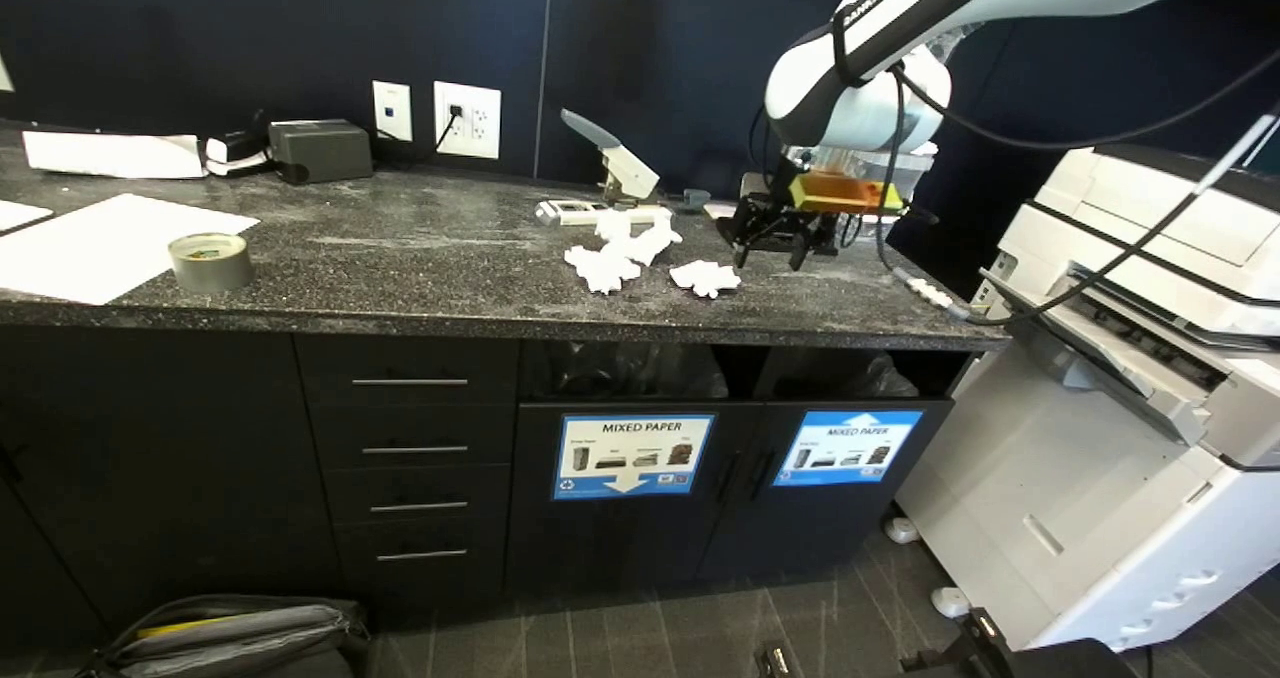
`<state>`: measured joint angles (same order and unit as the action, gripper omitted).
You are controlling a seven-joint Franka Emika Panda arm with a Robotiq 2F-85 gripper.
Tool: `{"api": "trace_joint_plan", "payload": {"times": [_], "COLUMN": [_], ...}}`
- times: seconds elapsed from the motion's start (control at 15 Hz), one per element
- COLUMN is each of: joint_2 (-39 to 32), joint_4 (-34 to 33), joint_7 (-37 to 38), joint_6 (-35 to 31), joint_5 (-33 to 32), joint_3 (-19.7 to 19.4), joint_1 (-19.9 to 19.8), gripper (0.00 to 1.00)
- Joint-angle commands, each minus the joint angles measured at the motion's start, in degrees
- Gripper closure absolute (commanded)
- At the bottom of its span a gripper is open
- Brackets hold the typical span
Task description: Put the tissues inside the rubbish bin.
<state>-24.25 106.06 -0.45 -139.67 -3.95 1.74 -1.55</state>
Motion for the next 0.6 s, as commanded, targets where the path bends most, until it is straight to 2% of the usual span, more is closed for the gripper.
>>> {"api": "trace_joint_plan", "payload": {"times": [0.0,0.27,0.53], "joint_2": [-10.09,-20.42,-28.60], "joint_4": [-11.38,-23.33,-34.96], "joint_7": [9.86,20.31,27.54], "joint_6": [1.49,1.48,3.59], "joint_5": [3.43,6.81,9.72], "joint_3": [-1.33,-2.49,-3.93], "joint_1": [3.16,5.35,5.99], "gripper": [0.00,0.00,0.00]}}
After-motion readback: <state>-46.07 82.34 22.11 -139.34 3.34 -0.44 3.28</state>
